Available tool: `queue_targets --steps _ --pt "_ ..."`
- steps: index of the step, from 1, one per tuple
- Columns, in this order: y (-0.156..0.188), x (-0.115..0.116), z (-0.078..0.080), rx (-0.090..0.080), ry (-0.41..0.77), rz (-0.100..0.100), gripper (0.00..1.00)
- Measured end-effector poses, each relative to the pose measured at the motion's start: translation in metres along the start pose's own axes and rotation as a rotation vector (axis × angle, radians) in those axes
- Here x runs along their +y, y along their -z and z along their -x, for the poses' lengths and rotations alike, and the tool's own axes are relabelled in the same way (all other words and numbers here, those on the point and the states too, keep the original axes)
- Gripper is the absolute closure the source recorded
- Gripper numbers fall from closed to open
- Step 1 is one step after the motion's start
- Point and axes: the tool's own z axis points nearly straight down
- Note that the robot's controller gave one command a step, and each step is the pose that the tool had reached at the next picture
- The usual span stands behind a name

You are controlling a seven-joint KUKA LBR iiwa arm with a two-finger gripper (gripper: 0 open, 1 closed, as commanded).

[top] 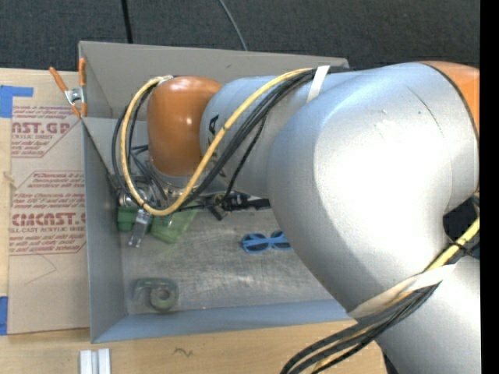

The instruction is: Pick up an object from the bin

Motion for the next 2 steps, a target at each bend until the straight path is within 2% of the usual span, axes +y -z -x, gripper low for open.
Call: queue_targets --steps 1,2 --pt "-0.003 -0.001 -0.001 0.002 0.0 -0.002 1.0" --pt "0.125 -0.001 -0.013 0.0 -0.213 0.0 1.0"
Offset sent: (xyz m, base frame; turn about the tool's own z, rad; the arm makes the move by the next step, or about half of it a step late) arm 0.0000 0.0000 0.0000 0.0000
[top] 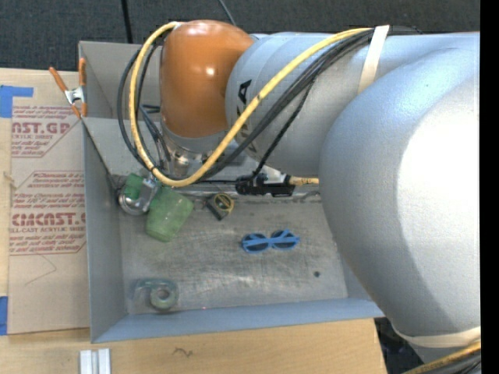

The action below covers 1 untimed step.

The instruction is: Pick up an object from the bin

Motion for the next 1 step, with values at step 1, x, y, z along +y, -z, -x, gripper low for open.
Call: queue_targets --steps 1 --pt "-0.0797 -0.0284 -0.0067 0.0 0.089 0.003 1.0"
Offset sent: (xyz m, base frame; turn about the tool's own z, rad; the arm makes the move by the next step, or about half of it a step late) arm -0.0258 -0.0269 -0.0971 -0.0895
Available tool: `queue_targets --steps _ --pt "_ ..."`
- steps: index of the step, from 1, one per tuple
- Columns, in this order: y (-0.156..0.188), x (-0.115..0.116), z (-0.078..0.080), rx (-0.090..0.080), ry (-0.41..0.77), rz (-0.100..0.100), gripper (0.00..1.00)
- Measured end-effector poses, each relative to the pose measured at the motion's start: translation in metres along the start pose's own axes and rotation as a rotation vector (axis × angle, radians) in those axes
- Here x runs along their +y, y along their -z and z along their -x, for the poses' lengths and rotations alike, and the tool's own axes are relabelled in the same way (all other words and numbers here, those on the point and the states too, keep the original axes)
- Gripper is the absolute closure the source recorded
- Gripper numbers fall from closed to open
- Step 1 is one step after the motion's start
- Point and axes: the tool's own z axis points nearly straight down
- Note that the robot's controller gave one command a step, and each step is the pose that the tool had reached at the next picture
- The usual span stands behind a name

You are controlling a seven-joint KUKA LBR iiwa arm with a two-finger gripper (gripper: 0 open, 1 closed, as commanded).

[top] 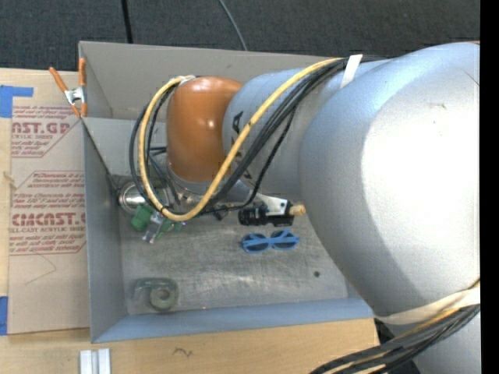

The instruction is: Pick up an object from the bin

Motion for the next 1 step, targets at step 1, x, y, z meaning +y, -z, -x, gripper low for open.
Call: queue_targets --steps 1 --pt "0.0995 -0.0064 0.0027 -0.001 0.013 -0.001 1.0"
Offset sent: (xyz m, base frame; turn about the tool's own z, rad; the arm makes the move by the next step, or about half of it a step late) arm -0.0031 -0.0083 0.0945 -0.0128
